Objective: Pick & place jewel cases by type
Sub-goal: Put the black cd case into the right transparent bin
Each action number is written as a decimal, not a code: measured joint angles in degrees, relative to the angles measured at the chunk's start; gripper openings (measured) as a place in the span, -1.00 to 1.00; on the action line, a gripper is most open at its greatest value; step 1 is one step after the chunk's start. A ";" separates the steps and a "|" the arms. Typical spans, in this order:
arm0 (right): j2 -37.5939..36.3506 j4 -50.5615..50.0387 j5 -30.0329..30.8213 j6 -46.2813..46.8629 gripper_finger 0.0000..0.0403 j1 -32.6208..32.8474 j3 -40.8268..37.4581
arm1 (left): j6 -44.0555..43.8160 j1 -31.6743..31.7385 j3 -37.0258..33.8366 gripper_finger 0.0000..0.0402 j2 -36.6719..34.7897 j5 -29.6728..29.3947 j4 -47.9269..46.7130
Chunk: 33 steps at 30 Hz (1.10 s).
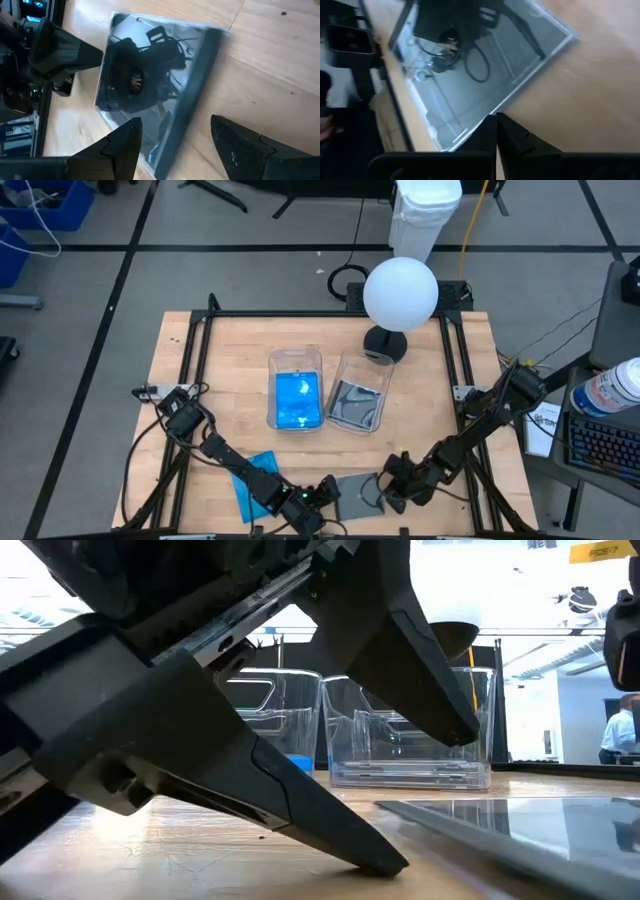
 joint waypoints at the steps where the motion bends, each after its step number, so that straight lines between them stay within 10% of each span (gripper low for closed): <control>1: 0.69 1.63 -0.11 -0.67 -1.00 -0.34 0.00 | 0.04 0.02 0.05 0.21 0.45 0.19 0.40; 33: 2.86 11.30 1.51 -11.42 -1.00 -1.30 -0.15 | -2.49 3.19 0.27 0.21 3.29 -3.47 12.70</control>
